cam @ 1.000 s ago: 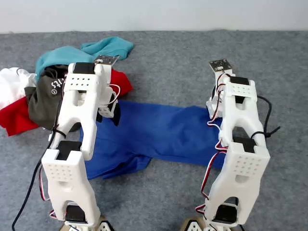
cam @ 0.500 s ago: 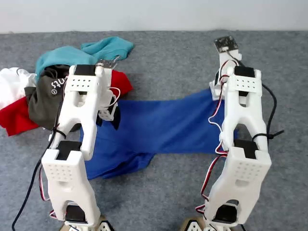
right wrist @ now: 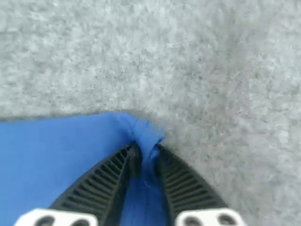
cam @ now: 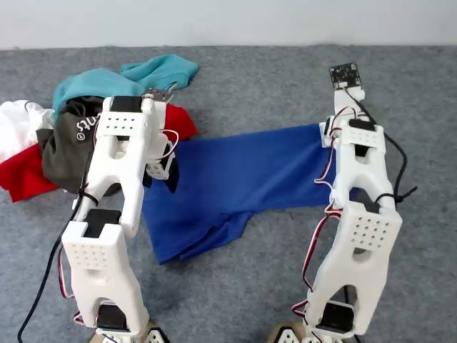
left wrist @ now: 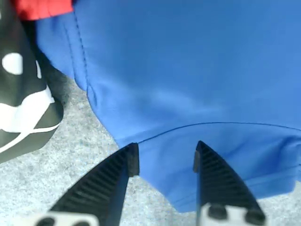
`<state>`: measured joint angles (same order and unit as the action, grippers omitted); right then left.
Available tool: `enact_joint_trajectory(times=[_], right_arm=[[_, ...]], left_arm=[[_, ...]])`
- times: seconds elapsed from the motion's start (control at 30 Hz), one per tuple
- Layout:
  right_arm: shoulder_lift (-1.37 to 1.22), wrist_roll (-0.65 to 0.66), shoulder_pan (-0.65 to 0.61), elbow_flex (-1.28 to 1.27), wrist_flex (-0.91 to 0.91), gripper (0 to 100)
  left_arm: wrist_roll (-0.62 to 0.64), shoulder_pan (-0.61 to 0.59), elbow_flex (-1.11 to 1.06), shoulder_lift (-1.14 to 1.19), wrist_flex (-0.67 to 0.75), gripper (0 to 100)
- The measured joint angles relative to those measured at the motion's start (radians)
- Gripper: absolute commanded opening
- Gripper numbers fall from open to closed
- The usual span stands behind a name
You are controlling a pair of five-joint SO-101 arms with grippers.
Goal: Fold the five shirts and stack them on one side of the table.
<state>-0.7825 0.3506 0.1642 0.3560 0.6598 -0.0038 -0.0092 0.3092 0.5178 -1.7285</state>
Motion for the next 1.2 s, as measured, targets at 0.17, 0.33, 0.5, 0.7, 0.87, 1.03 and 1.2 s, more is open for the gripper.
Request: enact_joint_trajectory(times=[0.17,0.33,0.5,0.7,0.87,1.03,1.2], right_arm=[[-0.003,0.018,0.003,0.124,0.172,27.6],[0.052,0.069,0.006,0.25,0.5,21.5],[0.109,0.209,0.006,0.265,0.848,16.2],[0.077,0.178,0.064,0.258,0.939,15.8],[0.002,0.133,0.118,0.256,0.948,15.8],[-0.012,0.129,0.118,0.256,0.991,15.8],[-0.002,0.089,0.118,0.256,1.011,15.8]], left_arm=[[0.0,0.0,0.0,0.0,0.0,20],[0.0,0.0,0.0,0.0,0.0,20],[0.0,0.0,0.0,0.0,0.0,20],[0.0,0.0,0.0,0.0,0.0,20],[0.0,0.0,0.0,0.0,0.0,20],[0.0,0.0,0.0,0.0,0.0,20],[0.0,0.0,0.0,0.0,0.0,20]])
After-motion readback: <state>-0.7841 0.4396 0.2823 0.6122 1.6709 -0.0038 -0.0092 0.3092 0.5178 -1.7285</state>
